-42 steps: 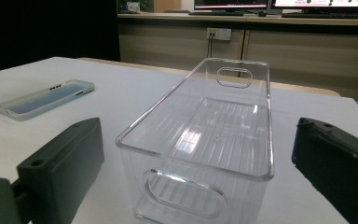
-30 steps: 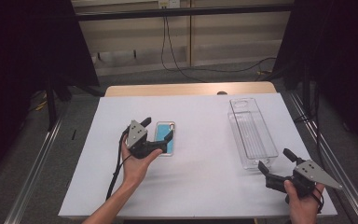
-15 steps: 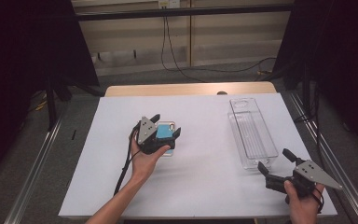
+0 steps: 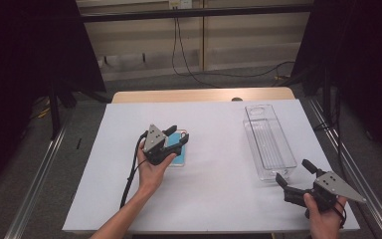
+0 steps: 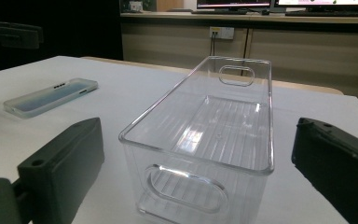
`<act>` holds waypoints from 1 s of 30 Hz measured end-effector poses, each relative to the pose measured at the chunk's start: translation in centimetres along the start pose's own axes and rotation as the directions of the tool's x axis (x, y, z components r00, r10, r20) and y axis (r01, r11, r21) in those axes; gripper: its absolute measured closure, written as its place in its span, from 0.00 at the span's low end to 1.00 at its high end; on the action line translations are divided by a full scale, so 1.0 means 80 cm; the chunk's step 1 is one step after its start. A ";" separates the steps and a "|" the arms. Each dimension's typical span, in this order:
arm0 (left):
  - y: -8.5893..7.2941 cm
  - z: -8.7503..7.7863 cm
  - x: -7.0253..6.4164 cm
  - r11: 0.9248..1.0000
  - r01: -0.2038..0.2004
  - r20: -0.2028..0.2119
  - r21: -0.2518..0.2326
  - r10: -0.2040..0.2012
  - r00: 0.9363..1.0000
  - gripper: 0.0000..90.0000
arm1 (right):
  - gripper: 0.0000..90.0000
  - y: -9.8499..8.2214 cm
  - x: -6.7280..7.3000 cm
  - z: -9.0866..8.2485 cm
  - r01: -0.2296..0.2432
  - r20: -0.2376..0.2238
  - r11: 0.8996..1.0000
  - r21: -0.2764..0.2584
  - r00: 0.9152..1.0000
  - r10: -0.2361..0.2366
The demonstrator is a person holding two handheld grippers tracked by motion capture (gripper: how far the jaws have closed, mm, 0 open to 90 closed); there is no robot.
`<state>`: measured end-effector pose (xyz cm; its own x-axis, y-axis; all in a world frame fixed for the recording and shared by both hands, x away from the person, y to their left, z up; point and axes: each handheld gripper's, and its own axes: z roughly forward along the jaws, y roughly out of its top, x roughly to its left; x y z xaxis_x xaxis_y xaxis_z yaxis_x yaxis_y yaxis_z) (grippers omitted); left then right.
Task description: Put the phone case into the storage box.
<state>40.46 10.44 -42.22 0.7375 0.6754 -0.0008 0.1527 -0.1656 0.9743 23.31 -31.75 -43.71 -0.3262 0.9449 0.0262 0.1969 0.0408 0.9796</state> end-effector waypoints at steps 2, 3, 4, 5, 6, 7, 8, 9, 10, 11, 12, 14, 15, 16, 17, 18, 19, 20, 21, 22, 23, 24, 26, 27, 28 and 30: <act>0.000 0.000 0.001 1.000 -0.010 0.015 0.010 0.010 1.000 0.59 | 0.02 0.000 -0.001 0.000 -0.004 -0.001 1.000 0.000 1.000 0.004; 0.000 0.000 0.001 1.000 -0.003 0.021 0.006 0.002 1.000 0.59 | 0.02 0.000 -0.001 0.000 -0.004 -0.001 1.000 0.000 1.000 0.004; 0.000 0.000 0.002 1.000 0.005 0.021 0.003 -0.005 1.000 0.60 | 0.02 0.000 -0.001 -0.001 0.000 -0.001 1.000 0.000 1.000 0.000; 0.001 0.000 0.001 1.000 0.013 0.019 0.001 -0.013 1.000 0.63 | 0.02 0.000 0.000 -0.001 -0.001 0.000 1.000 0.000 1.000 0.001; 0.001 -0.001 0.002 1.000 0.016 0.028 0.000 -0.016 0.999 0.63 | 0.02 0.000 0.000 -0.001 0.000 -0.002 1.000 -0.001 1.000 0.000; 0.002 -0.001 0.002 1.000 0.019 0.027 0.001 -0.019 0.999 0.66 | 0.02 0.000 0.000 0.000 0.001 -0.002 1.000 -0.001 1.000 -0.001; 0.002 -0.002 0.003 1.000 0.015 0.036 0.004 -0.016 0.999 0.70 | 0.02 0.000 0.000 0.000 0.001 -0.003 1.000 -0.001 1.000 -0.001; 0.002 -0.002 0.003 1.000 0.013 0.039 0.003 -0.013 0.999 0.79 | 0.02 0.000 0.000 0.000 0.002 -0.003 1.000 -0.001 1.000 -0.002; 0.003 -0.003 0.003 1.000 0.014 0.039 0.005 -0.014 0.999 0.79 | 0.02 0.000 0.000 0.000 0.002 -0.003 1.000 -0.001 1.000 -0.002; 0.003 -0.003 0.003 1.000 0.018 0.047 -0.002 -0.018 0.999 0.84 | 0.02 0.000 0.000 0.000 0.002 -0.003 1.000 -0.001 1.000 -0.002; 0.004 -0.004 0.003 1.000 0.027 0.063 -0.013 -0.027 0.998 0.90 | 0.02 0.000 -0.001 0.000 -0.001 0.001 1.000 0.000 1.000 0.001; 0.006 -0.006 0.004 0.999 0.041 0.080 -0.015 -0.040 0.996 0.91 | 0.02 0.000 -0.001 0.000 -0.001 0.000 1.000 -0.001 1.000 0.001; 0.007 -0.006 0.004 0.999 0.045 0.084 -0.015 -0.043 0.996 0.97 | 0.02 0.000 -0.002 -0.001 0.001 0.000 1.000 -0.001 1.000 -0.001; 0.007 -0.007 0.004 0.999 0.040 0.089 -0.010 -0.039 0.995 0.97 | 0.02 0.000 -0.002 -0.001 0.001 0.000 1.000 -0.001 1.000 -0.001; 0.008 -0.007 0.003 0.999 0.037 0.092 -0.002 -0.037 0.995 1.00 | 0.02 0.000 -0.001 0.000 0.001 0.000 1.000 -0.001 1.000 -0.001; 0.008 -0.007 0.003 0.999 0.040 0.100 0.011 -0.041 0.994 1.00 | 0.02 0.000 -0.001 0.000 0.000 0.000 1.000 0.000 1.000 0.000; 0.008 -0.006 0.003 0.999 0.039 0.107 0.024 -0.041 0.993 1.00 | 0.02 0.000 -0.001 0.000 0.001 0.001 1.000 -0.001 1.000 -0.001; 0.008 -0.006 0.003 0.999 0.037 0.115 0.037 -0.041 0.992 1.00 | 0.02 0.000 -0.001 0.000 0.002 0.000 1.000 0.000 1.000 -0.002; 0.009 -0.004 0.003 0.998 0.028 0.143 0.050 -0.035 0.989 1.00 | 0.02 0.000 -0.001 0.000 0.002 0.000 1.000 0.000 1.000 -0.002; 0.010 -0.003 0.003 0.998 0.031 0.152 0.050 -0.038 0.988 1.00 | 0.02 0.000 -0.001 0.000 0.001 0.001 1.000 -0.001 1.000 -0.001; 0.011 -0.002 0.005 0.998 0.033 0.157 0.062 -0.043 0.987 1.00 | 0.02 0.000 -0.001 0.000 0.003 0.001 1.000 -0.001 1.000 -0.003; 0.012 -0.002 0.005 0.997 0.037 0.167 0.070 -0.048 0.985 1.00 | 0.02 0.000 -0.001 -0.001 0.003 0.001 1.000 -0.003 1.000 -0.003; 0.015 0.000 0.006 0.995 0.051 0.187 0.091 -0.067 0.980 1.00 | 0.02 0.001 -0.001 -0.001 0.000 -0.002 1.000 -0.004 1.000 0.000; 0.016 0.001 0.006 0.993 0.052 0.187 0.103 -0.071 0.980 1.00 | 0.02 0.001 -0.002 -0.001 -0.001 -0.003 1.000 -0.005 1.000 0.001; 0.017 0.002 0.006 0.992 0.043 0.197 0.117 -0.066 0.978 1.00 | 0.02 0.001 -0.002 -0.001 -0.001 -0.003 1.000 -0.005 1.000 0.001; 0.017 0.008 0.005 0.987 0.028 0.207 0.156 -0.060 0.977 1.00 | 0.02 0.001 -0.002 0.000 -0.002 0.000 1.000 -0.005 1.000 0.002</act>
<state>41.40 10.02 -41.02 0.8470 0.5208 -0.1060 0.2741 -0.2571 0.9267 23.35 -31.91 -43.66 -0.3262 0.9449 0.0280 0.1925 0.0374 0.9806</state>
